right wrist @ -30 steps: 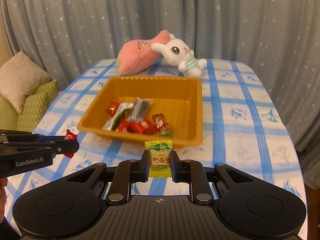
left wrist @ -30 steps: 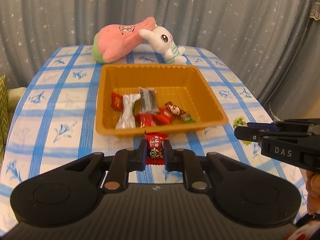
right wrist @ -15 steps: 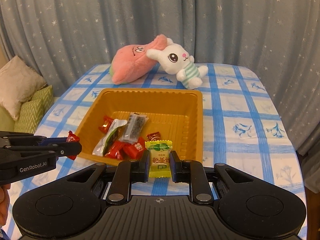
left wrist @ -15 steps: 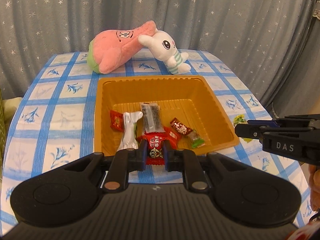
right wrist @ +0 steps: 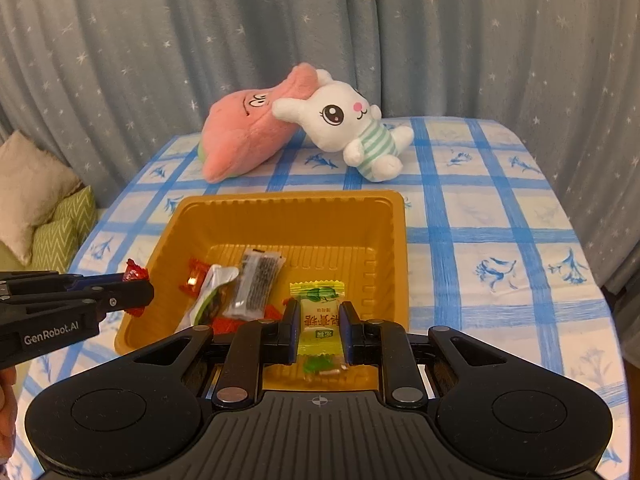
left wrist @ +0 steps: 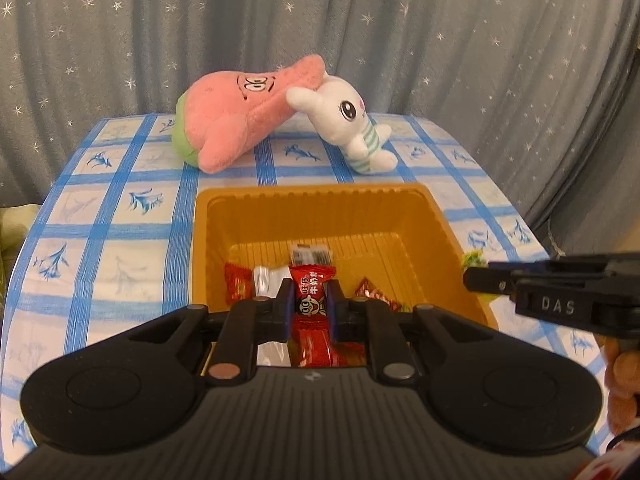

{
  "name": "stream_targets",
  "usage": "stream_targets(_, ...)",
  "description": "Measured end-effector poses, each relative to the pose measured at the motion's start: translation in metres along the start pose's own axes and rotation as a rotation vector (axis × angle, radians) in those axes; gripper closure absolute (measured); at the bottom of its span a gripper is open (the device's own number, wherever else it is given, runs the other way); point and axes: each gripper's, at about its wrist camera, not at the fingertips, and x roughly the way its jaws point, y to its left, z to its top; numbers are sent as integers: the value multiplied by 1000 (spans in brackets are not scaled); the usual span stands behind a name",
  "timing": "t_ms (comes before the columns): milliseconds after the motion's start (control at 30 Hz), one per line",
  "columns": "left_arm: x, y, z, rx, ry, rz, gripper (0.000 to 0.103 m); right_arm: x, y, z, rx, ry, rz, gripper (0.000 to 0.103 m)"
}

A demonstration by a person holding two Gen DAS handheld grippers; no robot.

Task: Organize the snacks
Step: 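Carry both candies over the orange tray and open both tools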

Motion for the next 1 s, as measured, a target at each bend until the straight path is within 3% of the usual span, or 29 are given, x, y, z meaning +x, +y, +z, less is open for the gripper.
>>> stream_targets(400, 19, -2, 17, 4, 6, 6, 89, 17, -2, 20, 27, 8, 4, 82)
stream_targets(1000, 31, 0, 23, 1, 0, 17, 88, 25, -1, 22, 22, 10, 0, 82)
